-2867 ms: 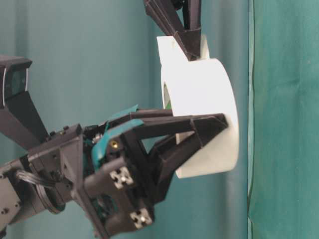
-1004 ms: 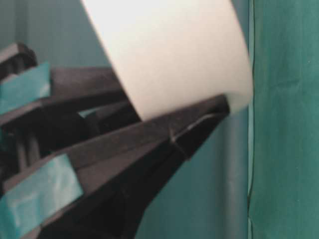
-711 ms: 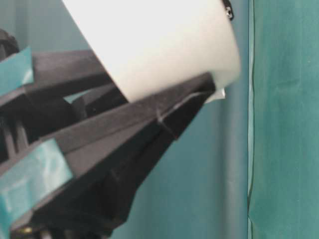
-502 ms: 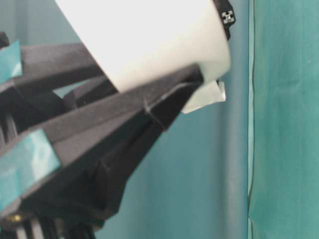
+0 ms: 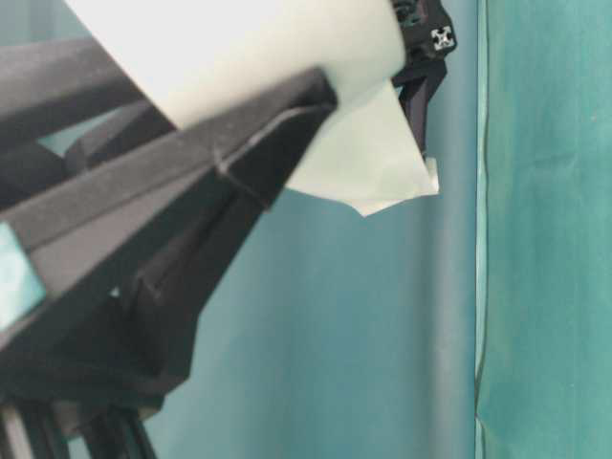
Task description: Peel off the duct tape with your right arm.
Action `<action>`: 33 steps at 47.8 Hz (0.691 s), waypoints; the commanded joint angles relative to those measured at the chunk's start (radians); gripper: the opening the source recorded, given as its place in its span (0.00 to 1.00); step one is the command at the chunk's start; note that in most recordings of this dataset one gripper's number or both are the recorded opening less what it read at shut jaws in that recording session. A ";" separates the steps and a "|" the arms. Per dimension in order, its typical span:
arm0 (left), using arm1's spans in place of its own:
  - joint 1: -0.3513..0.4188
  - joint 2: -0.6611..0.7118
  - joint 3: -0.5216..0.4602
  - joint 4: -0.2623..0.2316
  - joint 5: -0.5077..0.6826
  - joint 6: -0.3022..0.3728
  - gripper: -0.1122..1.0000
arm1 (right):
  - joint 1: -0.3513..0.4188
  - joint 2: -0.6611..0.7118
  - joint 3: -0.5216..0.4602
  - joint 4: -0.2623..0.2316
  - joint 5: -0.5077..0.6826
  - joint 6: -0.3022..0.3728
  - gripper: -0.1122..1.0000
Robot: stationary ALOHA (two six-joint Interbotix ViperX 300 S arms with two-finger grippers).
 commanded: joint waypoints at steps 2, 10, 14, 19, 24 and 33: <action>-0.098 -0.031 -0.049 -0.011 -0.032 0.000 0.27 | -0.092 -0.005 -0.009 0.011 0.005 0.002 0.02; -0.098 -0.028 -0.041 -0.012 -0.032 -0.005 0.27 | -0.092 -0.005 -0.011 0.011 0.005 0.002 0.02; -0.098 -0.026 -0.037 -0.012 -0.037 -0.005 0.27 | -0.092 -0.005 -0.011 0.011 0.006 0.002 0.02; -0.098 -0.026 -0.031 -0.012 -0.046 -0.009 0.27 | -0.091 -0.006 -0.014 0.011 0.005 0.002 0.02; -0.097 -0.028 -0.026 -0.012 -0.048 -0.035 0.27 | -0.091 -0.006 -0.014 0.011 0.005 0.002 0.02; -0.089 -0.032 -0.011 -0.012 -0.048 -0.100 0.27 | -0.091 -0.006 -0.015 0.009 0.006 0.002 0.02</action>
